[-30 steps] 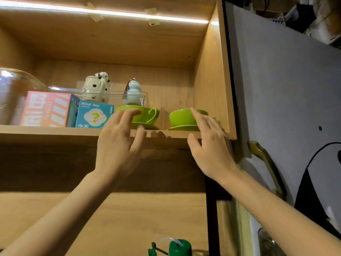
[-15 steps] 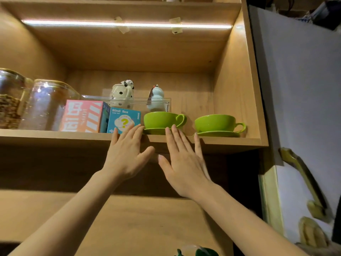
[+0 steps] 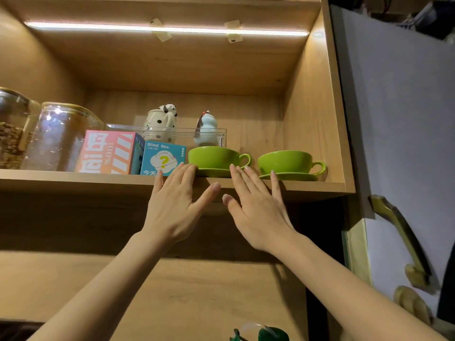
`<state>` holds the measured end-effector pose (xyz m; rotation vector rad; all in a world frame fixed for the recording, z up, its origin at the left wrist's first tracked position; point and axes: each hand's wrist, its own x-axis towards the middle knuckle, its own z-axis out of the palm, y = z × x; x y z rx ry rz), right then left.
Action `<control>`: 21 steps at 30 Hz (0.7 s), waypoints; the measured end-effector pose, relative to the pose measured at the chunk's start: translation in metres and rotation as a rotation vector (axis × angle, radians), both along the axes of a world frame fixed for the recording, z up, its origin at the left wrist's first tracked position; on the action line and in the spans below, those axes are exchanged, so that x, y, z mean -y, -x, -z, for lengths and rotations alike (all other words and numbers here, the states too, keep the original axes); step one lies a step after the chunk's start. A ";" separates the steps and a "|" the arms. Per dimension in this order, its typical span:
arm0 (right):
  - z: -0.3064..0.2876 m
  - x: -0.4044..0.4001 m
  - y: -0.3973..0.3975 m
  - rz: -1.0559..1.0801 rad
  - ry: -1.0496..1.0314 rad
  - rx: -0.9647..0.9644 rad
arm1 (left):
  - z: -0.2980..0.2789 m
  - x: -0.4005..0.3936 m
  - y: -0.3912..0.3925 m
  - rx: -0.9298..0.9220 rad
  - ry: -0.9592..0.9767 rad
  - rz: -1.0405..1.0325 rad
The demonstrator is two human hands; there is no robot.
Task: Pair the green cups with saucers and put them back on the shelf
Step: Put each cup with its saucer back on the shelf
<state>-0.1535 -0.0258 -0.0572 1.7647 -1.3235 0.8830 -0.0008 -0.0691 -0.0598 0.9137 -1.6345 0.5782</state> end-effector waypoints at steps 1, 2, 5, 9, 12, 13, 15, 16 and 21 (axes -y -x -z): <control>-0.001 0.000 0.000 -0.004 0.004 0.005 | 0.000 -0.002 0.001 -0.001 0.003 0.001; -0.002 0.001 0.000 -0.006 0.009 0.006 | 0.000 -0.003 0.002 -0.005 0.008 0.002; -0.006 0.002 0.001 0.006 0.019 -0.019 | -0.001 -0.006 0.004 -0.013 0.021 0.010; -0.010 0.003 0.001 -0.002 0.015 -0.031 | -0.001 -0.005 0.004 -0.001 0.019 0.007; -0.011 0.004 0.002 -0.014 -0.001 -0.022 | -0.001 -0.004 0.003 0.011 0.015 -0.004; -0.011 0.004 0.002 -0.021 -0.007 -0.019 | -0.001 -0.004 0.002 0.017 0.014 -0.010; -0.011 0.004 0.002 -0.030 -0.011 -0.013 | -0.001 -0.006 0.001 0.022 0.006 -0.018; -0.011 0.004 0.002 -0.030 -0.011 -0.010 | -0.001 -0.006 0.000 0.022 0.002 -0.021; -0.015 0.005 0.001 -0.032 -0.015 -0.008 | -0.002 -0.011 0.004 0.001 -0.009 -0.044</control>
